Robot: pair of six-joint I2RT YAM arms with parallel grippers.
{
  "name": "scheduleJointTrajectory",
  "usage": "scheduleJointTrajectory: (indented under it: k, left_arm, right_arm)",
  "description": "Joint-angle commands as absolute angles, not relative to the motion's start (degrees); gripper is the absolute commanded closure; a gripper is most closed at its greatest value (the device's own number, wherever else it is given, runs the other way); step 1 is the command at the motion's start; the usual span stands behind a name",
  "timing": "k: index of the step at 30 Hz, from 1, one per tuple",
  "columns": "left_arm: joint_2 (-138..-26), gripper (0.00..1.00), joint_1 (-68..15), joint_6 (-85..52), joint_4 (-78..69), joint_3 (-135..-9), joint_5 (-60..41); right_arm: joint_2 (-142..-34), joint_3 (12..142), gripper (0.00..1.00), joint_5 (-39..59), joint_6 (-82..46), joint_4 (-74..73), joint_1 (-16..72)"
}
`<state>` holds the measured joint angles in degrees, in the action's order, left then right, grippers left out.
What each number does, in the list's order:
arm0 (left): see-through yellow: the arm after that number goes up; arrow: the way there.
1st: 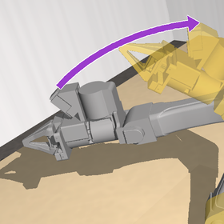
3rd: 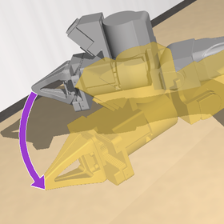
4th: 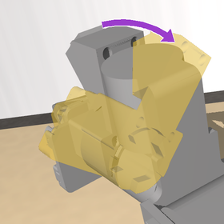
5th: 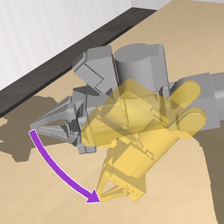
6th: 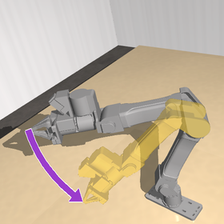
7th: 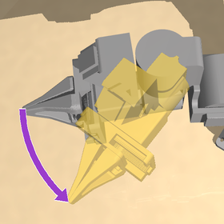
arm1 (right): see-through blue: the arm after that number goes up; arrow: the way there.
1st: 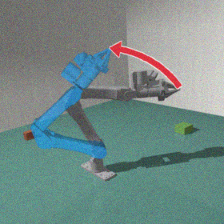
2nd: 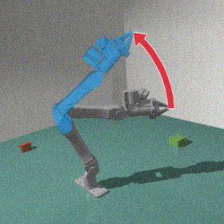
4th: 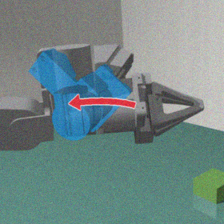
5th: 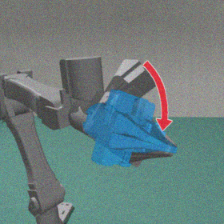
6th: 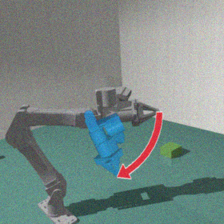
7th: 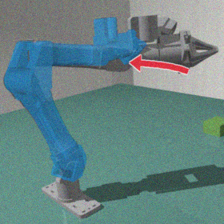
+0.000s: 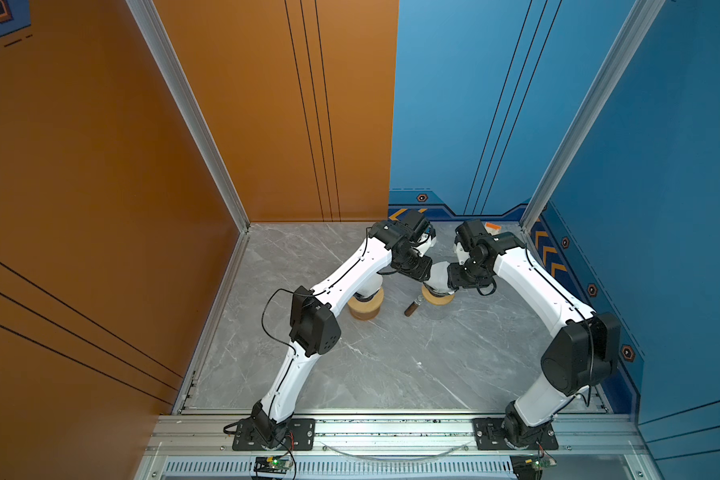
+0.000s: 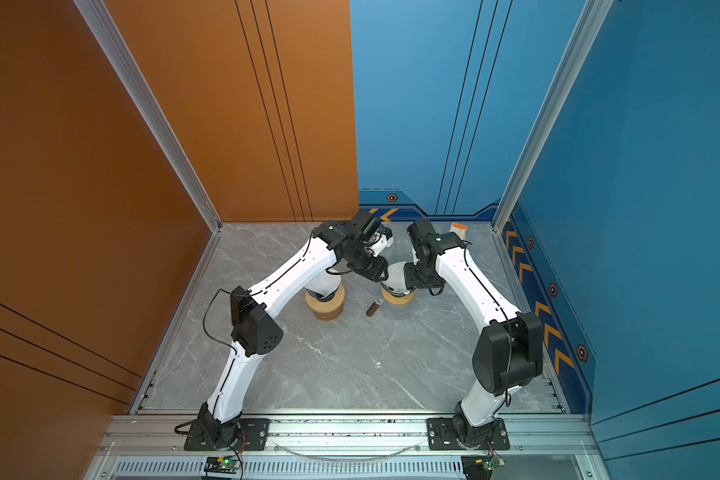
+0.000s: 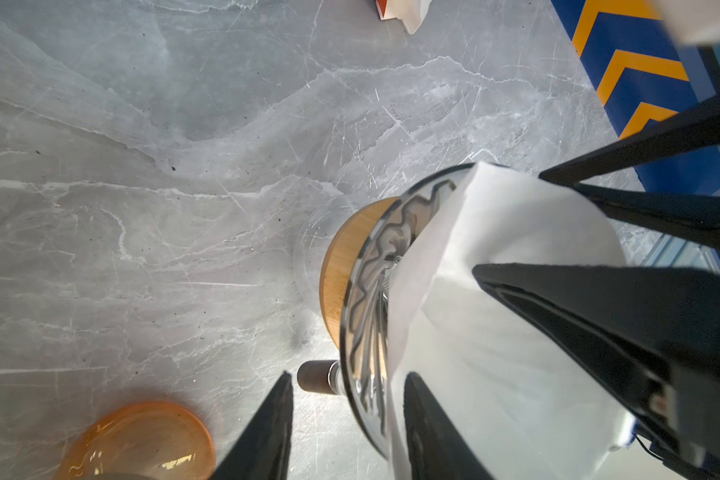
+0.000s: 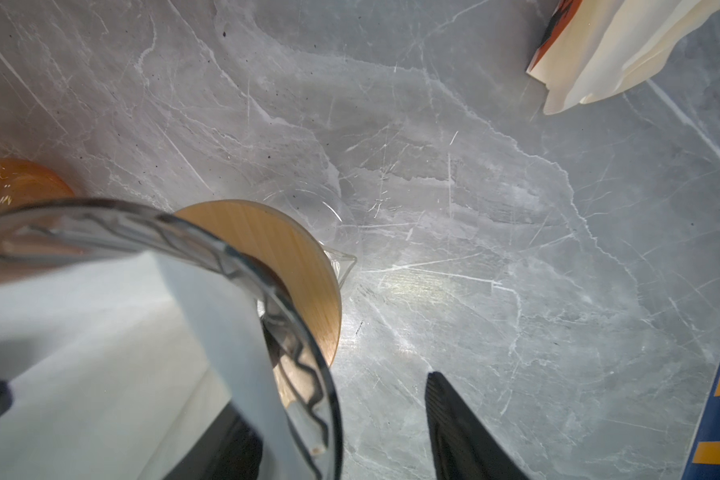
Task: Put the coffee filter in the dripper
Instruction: 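Lower the filter into the glass dripper with both grippers, opening it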
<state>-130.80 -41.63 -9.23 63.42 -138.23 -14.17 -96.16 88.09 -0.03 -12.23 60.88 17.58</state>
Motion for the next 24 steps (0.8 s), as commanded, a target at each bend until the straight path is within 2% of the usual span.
scheduleJointTrajectory:
  k: [1, 15, 24]
  left_arm:
    - [-130.7, 0.54, -41.1, -8.7, 63.8, -139.7, -15.6]
    - [-131.5, 0.50, -41.1, -9.5, 63.7, -139.9, -16.4]
    - [-131.7, 0.52, -41.2, -9.9, 63.8, -139.5, -15.9]
  right_arm:
    - [-97.5, 87.2, 0.41, 0.4, -12.3, 60.0, 17.2]
    - [-98.3, 86.2, 0.41, 2.4, -12.3, 58.2, 16.3]
    - [-94.7, 87.5, 0.41, 2.8, -12.5, 58.1, 16.4]
